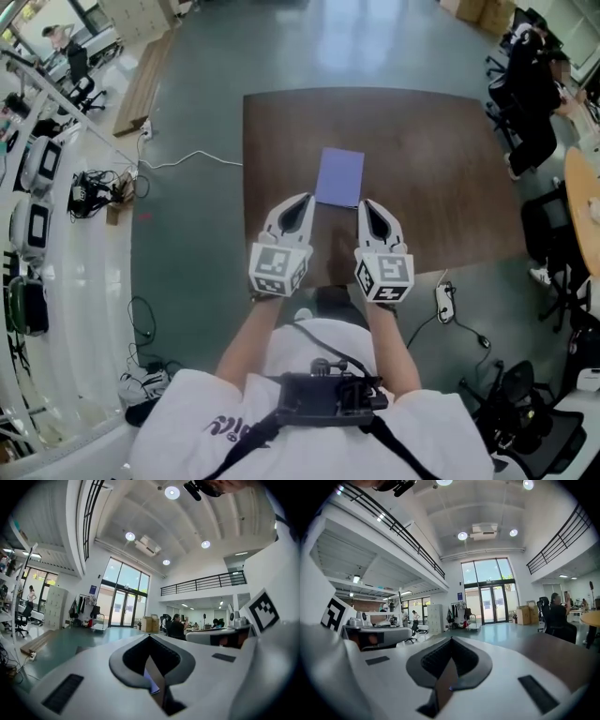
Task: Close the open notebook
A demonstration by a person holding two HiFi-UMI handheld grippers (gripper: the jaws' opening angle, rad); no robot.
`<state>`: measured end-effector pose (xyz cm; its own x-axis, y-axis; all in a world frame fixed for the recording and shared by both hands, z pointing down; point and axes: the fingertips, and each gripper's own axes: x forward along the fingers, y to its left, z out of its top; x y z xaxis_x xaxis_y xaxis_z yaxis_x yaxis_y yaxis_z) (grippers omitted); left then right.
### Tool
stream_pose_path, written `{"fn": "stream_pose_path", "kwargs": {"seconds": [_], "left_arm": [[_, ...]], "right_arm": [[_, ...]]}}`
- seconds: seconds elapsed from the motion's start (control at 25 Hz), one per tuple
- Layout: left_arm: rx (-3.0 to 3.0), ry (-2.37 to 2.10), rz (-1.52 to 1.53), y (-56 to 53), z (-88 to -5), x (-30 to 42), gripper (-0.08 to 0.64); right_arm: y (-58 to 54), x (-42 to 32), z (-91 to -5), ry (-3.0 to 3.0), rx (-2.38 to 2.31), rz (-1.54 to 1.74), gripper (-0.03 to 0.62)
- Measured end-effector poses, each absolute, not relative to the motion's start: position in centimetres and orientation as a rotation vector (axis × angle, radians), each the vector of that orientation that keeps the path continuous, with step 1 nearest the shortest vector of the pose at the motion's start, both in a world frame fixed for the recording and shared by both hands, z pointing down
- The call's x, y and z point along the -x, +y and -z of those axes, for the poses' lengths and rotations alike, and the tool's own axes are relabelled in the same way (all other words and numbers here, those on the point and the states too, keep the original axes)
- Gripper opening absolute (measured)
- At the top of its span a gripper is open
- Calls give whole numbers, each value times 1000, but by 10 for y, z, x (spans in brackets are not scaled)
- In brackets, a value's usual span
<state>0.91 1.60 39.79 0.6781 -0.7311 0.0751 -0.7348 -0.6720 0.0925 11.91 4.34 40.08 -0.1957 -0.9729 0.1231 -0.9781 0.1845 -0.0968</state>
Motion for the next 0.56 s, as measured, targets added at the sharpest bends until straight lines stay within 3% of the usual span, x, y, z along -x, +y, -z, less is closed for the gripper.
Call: {"fn": "stream_pose_path", "kwargs": {"seconds": [0.56], "left_arm": [[-2774, -1205, 37, 86, -383, 28, 9]], "right_arm": [[102, -70, -383, -2428, -1926, -159, 2]]}}
